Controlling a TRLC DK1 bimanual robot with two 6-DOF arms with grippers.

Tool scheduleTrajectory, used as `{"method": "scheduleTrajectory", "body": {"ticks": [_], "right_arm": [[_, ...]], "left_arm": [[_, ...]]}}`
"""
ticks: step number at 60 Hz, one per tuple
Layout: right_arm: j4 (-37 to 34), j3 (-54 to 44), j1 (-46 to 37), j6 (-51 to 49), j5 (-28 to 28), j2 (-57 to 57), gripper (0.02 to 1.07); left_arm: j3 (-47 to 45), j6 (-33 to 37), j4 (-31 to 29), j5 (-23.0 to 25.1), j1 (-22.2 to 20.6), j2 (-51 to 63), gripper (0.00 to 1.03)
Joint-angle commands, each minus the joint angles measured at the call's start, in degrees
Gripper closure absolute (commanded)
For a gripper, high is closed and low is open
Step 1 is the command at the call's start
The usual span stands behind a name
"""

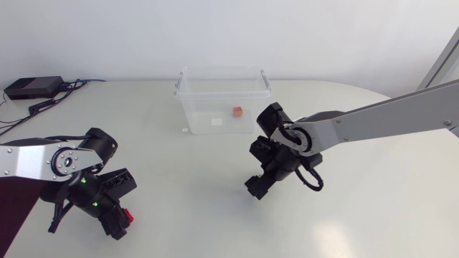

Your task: Place the duplo bricks in the container

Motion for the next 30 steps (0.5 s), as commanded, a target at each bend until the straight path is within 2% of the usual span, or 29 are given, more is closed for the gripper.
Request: {"method": "scheduleTrajectory", "body": {"ticks": [1, 30], "right_arm": [[0.54, 0.95, 0.63, 1.49, 0.60, 0.98, 0.07], [1.42, 1.04, 1.60, 2.01, 2.27, 1.86, 0.13]], "left_arm": [[-1.64, 1.42, 0.16, 1.08, 0.62, -0.56, 0.63], [-2.17, 1.77, -0.45, 2.40, 1.50, -2.84, 0.66]]}}
